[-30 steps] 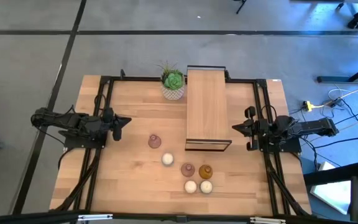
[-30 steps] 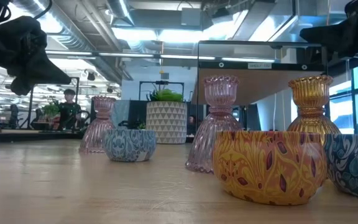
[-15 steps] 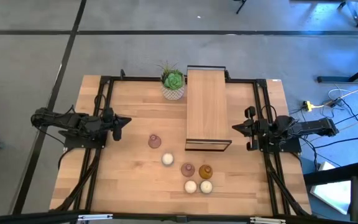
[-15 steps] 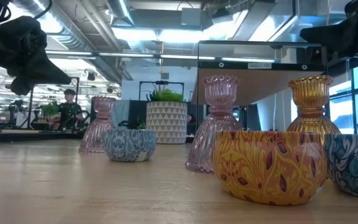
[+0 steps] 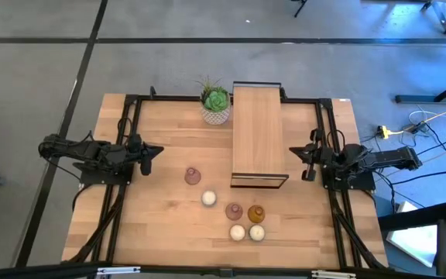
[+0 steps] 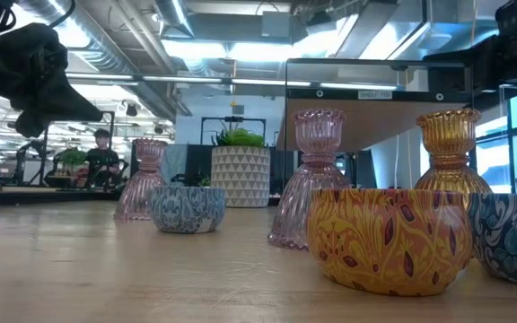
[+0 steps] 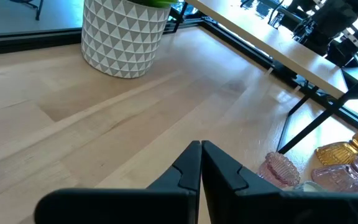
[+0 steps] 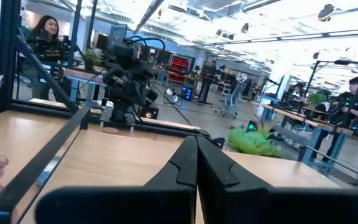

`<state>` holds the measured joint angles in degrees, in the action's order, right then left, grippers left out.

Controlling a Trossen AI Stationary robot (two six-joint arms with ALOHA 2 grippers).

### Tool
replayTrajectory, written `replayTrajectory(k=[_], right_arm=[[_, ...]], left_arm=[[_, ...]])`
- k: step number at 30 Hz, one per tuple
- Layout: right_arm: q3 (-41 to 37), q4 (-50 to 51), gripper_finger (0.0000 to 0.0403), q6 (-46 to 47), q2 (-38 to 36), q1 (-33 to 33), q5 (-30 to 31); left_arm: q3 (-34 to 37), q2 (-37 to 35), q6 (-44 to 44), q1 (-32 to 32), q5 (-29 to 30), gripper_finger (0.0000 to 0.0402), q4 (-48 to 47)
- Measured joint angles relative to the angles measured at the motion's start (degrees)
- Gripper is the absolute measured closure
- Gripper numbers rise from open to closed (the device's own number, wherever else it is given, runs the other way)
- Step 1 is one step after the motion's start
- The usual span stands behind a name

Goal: Pick & Place candle stick holders
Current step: Put the bottom patterned blue scented candle on the shelf

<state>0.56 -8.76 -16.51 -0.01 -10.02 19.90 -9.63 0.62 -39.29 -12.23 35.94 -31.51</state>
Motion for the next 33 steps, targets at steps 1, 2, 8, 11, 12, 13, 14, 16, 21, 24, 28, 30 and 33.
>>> replayTrajectory(k=[1,2,8,11,12,13,14,16,21,24,28,30,33], right_arm=[[0.02,0.01,0.0402,0.01,0.00,0.00,-0.33],[0.00,0.01,0.0402,0.01,0.00,0.00,-0.43],[0.01,-0.26,0.0402,0.00,0.00,0.02,0.38],[0.00,-0.93,0.0402,4.56,0.00,0.02,-0.56],[0.00,-2.07,0.0402,8.16,0.00,0.02,-2.03],[0.00,-3.77,0.0402,12.87,0.00,0.02,-3.91],[0.00,-5.77,0.0402,18.18,0.00,0.00,-5.94],[0.00,-9.80,0.0402,29.07,0.00,0.00,-8.91],[0.00,-21.43,0.0402,45.81,0.00,-0.02,-8.80],[0.00,-30.29,0.0402,47.44,0.00,0.00,-7.65],[0.00,-41.30,0.0402,45.83,0.00,0.00,-7.65],[0.00,-45.17,0.0402,44.33,0.00,0.00,-7.50],[0.00,-48.01,0.0402,42.61,0.00,-0.02,-4.13]], left_arm=[[-0.02,0.01,0.00,0.01,0.00,0.0395,0.00],[0.00,0.00,0.00,0.01,0.00,0.0395,0.00],[0.00,0.00,0.00,0.02,0.00,0.0395,0.00],[0.00,0.00,0.00,0.01,0.00,0.0395,0.00],[0.00,0.00,0.00,0.00,0.00,0.0395,0.00],[-0.01,0.00,0.00,0.01,0.00,0.0395,0.00],[-0.01,0.00,0.00,0.02,0.00,0.0395,0.00],[0.00,0.00,0.00,0.00,0.00,0.0395,0.00],[0.17,0.02,-5.65,0.02,3.23,0.0395,3.79],[0.17,0.00,-16.88,0.02,4.24,0.0395,9.37],[0.15,0.24,-22.64,0.02,13.30,0.0395,15.11],[0.15,0.23,-25.78,0.04,16.98,0.0395,17.59],[0.13,0.57,-29.81,0.04,18.05,0.0395,20.39]])
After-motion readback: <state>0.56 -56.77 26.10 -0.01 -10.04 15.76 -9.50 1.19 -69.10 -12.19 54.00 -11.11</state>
